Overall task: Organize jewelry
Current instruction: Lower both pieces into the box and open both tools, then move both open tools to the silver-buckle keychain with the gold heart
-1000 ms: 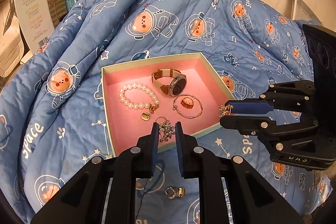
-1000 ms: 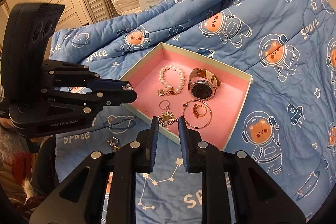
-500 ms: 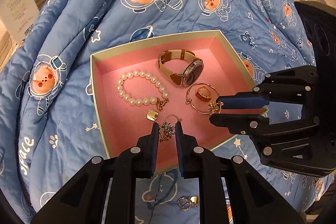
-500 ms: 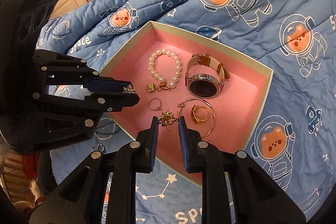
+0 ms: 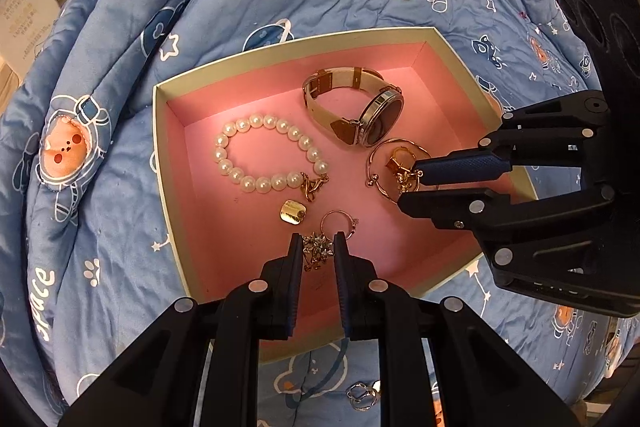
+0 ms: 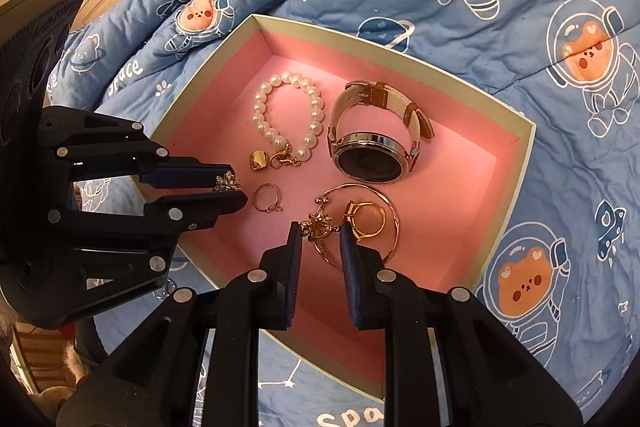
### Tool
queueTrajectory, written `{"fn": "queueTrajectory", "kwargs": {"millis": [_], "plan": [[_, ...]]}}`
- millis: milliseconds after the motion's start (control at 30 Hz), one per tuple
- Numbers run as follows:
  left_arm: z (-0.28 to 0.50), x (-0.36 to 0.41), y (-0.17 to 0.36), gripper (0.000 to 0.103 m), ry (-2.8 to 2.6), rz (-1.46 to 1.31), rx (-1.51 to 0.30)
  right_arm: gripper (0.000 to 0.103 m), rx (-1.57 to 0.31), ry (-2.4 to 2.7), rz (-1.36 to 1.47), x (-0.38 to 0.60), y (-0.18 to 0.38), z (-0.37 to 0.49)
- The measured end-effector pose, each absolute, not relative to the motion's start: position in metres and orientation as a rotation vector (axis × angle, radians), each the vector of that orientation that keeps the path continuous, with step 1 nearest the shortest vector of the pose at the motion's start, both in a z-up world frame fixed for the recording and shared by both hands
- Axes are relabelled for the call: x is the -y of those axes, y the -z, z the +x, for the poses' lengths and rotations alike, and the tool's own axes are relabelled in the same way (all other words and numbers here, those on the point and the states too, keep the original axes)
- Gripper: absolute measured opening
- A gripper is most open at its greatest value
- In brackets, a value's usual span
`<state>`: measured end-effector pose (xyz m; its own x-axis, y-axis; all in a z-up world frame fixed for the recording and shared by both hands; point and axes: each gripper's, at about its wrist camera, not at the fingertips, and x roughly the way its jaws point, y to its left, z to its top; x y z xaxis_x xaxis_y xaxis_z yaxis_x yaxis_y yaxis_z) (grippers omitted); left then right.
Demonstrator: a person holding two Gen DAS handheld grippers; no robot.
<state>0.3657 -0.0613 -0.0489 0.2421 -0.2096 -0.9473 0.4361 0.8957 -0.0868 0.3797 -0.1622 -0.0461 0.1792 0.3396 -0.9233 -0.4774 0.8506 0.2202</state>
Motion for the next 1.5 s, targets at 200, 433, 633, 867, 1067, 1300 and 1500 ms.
{"fn": "queueTrajectory", "kwargs": {"millis": [200, 433, 633, 867, 1067, 1300, 1500], "plan": [[0.366, 0.063, 0.050, 0.016, 0.446, 0.213, -1.244, 0.021, -1.276, -0.571, -0.153, 0.152, 0.049, 0.381], [0.363, 0.057, 0.035, 0.029, 0.444, 0.178, -1.190, 0.038, -1.256, -0.570, -0.148, 0.154, 0.045, 0.381], [0.356, 0.037, 0.007, 0.054, 0.453, 0.078, -1.104, 0.046, -1.175, -0.589, -0.096, 0.162, 0.026, 0.369], [0.318, 0.007, -0.009, 0.084, 0.358, 0.003, -0.938, 0.063, -1.019, -0.596, -0.046, 0.171, -0.002, 0.325], [0.280, -0.010, -0.003, 0.088, 0.318, -0.035, -0.868, 0.063, -0.937, -0.607, -0.069, 0.168, -0.009, 0.282], [0.246, -0.030, 0.019, 0.088, 0.278, -0.110, -0.880, 0.063, -0.905, -0.663, -0.138, 0.145, 0.006, 0.244], [0.220, -0.037, 0.041, 0.088, 0.247, -0.150, -0.896, 0.053, -0.952, -0.693, -0.159, 0.130, 0.038, 0.226]]}}
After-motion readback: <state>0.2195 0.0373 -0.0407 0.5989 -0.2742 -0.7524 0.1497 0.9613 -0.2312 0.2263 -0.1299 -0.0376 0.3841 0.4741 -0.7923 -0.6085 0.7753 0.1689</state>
